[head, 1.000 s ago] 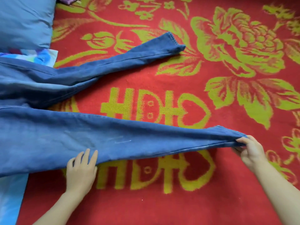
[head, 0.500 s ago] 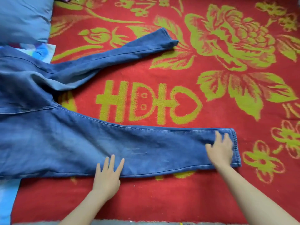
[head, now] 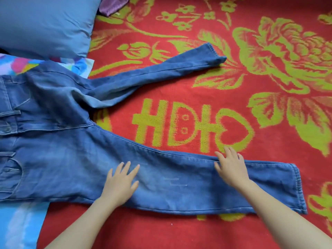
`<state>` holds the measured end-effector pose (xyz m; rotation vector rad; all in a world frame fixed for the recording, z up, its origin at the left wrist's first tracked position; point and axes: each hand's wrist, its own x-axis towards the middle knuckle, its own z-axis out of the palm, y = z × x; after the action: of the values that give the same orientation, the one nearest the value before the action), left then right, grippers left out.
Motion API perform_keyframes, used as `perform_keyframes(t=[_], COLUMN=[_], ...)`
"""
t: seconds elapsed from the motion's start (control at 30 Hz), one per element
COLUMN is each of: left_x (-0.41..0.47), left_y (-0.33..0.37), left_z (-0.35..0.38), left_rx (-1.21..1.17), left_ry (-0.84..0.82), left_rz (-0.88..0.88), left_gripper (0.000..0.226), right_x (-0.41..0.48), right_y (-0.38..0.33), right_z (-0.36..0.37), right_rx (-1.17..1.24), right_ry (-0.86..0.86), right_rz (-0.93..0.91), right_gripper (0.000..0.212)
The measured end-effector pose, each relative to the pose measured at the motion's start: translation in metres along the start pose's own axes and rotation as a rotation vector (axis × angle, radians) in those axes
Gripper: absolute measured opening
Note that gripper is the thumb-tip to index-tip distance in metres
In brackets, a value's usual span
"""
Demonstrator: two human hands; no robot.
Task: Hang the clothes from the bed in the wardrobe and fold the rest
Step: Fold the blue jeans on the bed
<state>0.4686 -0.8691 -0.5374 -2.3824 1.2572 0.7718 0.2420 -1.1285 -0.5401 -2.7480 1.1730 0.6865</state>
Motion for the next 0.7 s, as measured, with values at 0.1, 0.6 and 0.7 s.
perform_keyframes(t=[0.1,0.6,0.7], left_x=[0.02,0.162,0.194], left_y=[-0.051,-0.123,-0.121], left_z=[-0.026,-0.102,-0.107], left_rx=[0.019,0.069,0.001], left_ry=[0.123,0.246,0.052], left_rz=[-0.073,-0.006,-0.041], left_gripper=[0.064,0.077,0.08], right_x=[0.02,0.118,0.149], right_y=[-0.037,-0.141,-0.127], right_z=[-0.02,-0.075,-0.089], right_rx=[0.03,0.071,0.066], right_ry=[-0.033,-0.096,-0.065], right_rz=[0.007,-0.015,0.021], right_gripper=[0.047,0.06,0.061])
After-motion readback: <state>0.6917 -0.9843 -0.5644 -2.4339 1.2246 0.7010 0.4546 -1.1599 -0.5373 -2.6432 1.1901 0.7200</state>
